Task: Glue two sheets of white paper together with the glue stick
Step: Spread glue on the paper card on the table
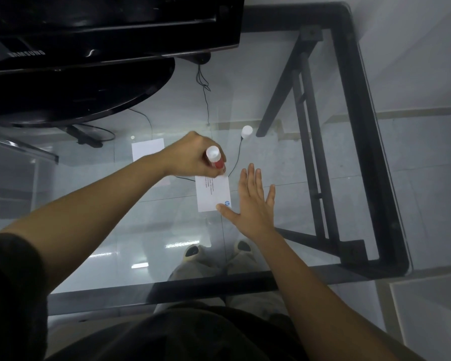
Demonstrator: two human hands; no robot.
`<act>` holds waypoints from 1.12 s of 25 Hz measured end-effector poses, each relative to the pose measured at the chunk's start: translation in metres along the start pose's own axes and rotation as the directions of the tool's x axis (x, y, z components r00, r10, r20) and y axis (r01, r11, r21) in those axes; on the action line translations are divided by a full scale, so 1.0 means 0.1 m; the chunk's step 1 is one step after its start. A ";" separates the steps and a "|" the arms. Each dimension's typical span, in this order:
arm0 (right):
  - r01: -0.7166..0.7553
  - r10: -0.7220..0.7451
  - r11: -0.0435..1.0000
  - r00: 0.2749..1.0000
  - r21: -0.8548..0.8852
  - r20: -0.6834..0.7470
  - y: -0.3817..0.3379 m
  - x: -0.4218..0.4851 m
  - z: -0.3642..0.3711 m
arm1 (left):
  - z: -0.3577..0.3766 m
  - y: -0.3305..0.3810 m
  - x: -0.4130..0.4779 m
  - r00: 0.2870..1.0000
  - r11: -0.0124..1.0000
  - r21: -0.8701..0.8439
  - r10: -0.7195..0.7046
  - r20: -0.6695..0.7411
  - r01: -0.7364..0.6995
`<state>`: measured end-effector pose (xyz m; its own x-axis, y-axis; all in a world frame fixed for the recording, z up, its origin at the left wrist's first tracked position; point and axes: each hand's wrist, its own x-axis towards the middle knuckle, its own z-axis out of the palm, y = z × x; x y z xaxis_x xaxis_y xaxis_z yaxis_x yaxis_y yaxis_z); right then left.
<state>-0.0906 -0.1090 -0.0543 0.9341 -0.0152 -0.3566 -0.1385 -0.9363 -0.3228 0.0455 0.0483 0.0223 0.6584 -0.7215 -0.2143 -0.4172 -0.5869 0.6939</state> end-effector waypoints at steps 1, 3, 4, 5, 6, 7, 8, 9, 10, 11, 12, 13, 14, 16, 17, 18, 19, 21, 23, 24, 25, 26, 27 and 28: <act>-0.001 0.001 1.000 1.000 -0.011 -0.003 0.00 0.00 0.00 | 0.05 0.03 -0.08 0.998 1.000 -0.003 0.006 0.064 -0.006; -0.006 0.006 1.000 1.000 -0.025 -0.003 0.01 0.00 0.00 | 0.14 0.07 -0.20 0.987 1.000 0.012 0.014 0.157 -0.016; -0.007 0.007 1.000 1.000 -0.025 -0.001 0.01 0.00 0.00 | 0.15 0.05 -0.20 0.986 1.000 0.019 0.013 0.166 -0.017; -0.006 0.006 1.000 1.000 -0.021 0.001 0.01 0.00 0.00 | 0.12 0.03 -0.16 0.990 1.000 0.027 0.008 0.143 -0.012; -0.004 0.004 1.000 1.000 -0.014 0.004 0.01 0.00 0.00 | 0.07 -0.01 -0.09 0.995 0.999 0.039 -0.003 0.096 -0.001; -0.004 0.004 1.000 1.000 -0.003 0.008 0.01 0.00 0.00 | 0.01 -0.04 -0.02 0.999 0.998 0.056 -0.017 0.037 0.015; -0.005 0.005 1.000 1.000 0.007 0.011 0.01 0.00 0.00 | -0.05 -0.07 0.03 0.999 0.997 0.067 -0.028 -0.025 0.030; -0.005 0.005 1.000 1.000 0.013 0.012 0.01 0.00 0.00 | -0.09 -0.09 0.07 0.997 0.997 0.063 -0.039 -0.070 0.043; -0.003 0.003 1.000 1.000 0.011 0.012 0.00 0.00 0.00 | -0.10 -0.10 0.06 0.996 0.998 0.048 -0.044 -0.082 0.048; -0.001 0.001 1.000 1.000 0.006 0.010 0.00 0.00 0.00 | -0.07 -0.08 0.02 0.998 0.999 0.029 -0.037 -0.059 0.039; -0.001 0.001 1.000 1.000 -0.001 0.007 0.01 0.00 0.00 | -0.01 -0.04 -0.07 1.000 1.000 0.016 -0.021 -0.005 0.021; -0.002 0.002 1.000 1.000 -0.010 0.007 0.01 0.00 -0.01 | 0.07 0.00 -0.17 0.998 1.000 0.014 -0.007 0.066 0.006; -0.005 0.005 1.000 1.000 -0.019 0.009 0.01 -0.01 -0.01 | 0.13 0.03 -0.26 0.991 1.000 0.015 0.005 0.137 -0.007; -0.006 0.006 1.000 1.000 -0.030 0.013 0.01 -0.01 -0.03 | 0.15 0.00 -0.33 0.984 1.000 0.011 0.008 0.180 -0.011; -0.004 0.005 1.000 1.000 -0.023 0.019 0.00 -0.01 -0.03 | 0.10 -0.05 -0.31 0.991 1.000 0.012 -0.010 0.132 0.008; -0.005 0.005 1.000 1.000 -0.010 0.025 0.00 -0.01 -0.04 | 0.03 -0.10 -0.26 0.997 0.999 0.018 -0.040 0.060 0.039; -0.008 0.008 1.000 1.000 0.001 0.031 -0.01 -0.01 -0.04 | -0.03 -0.14 -0.22 0.997 0.997 0.034 -0.068 -0.019 0.069; -0.014 0.014 1.000 0.999 0.011 0.036 -0.01 -0.01 -0.05 | -0.08 -0.17 -0.20 0.989 0.995 0.053 -0.082 -0.122 0.089; -0.017 0.017 1.000 0.999 0.001 0.039 -0.01 -0.01 -0.06 | 0.00 -0.12 -0.30 0.997 0.999 0.029 -0.033 -0.073 0.035; -0.018 0.018 1.000 0.999 -0.010 0.037 -0.01 -0.01 -0.06 | 0.07 -0.07 -0.38 1.000 1.000 0.027 -0.005 -0.005 0.006; -0.019 0.020 1.000 0.999 -0.018 0.032 -0.01 -0.01 -0.06 | 0.12 -0.03 -0.45 0.998 0.999 0.034 0.010 0.062 -0.012; -0.019 0.020 1.000 0.999 -0.019 0.029 -0.01 -0.01 -0.06 | 0.15 -0.03 -0.49 0.994 0.999 0.046 0.009 0.106 -0.014; -0.018 0.018 1.000 0.999 -0.013 0.031 -0.01 -0.01 -0.05 | 0.13 -0.05 -0.49 0.994 0.998 0.055 -0.003 0.107 -0.003; -0.017 0.017 1.000 0.999 -0.003 0.035 -0.01 -0.01 -0.05 | 0.08 -0.10 -0.46 0.998 0.998 0.056 -0.020 0.067 0.017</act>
<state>-0.0895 -0.1095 -0.0490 0.9194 -0.0186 -0.3928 -0.1532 -0.9369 -0.3142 0.0141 0.0844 0.0201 0.6237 -0.7322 -0.2737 -0.4405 -0.6184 0.6508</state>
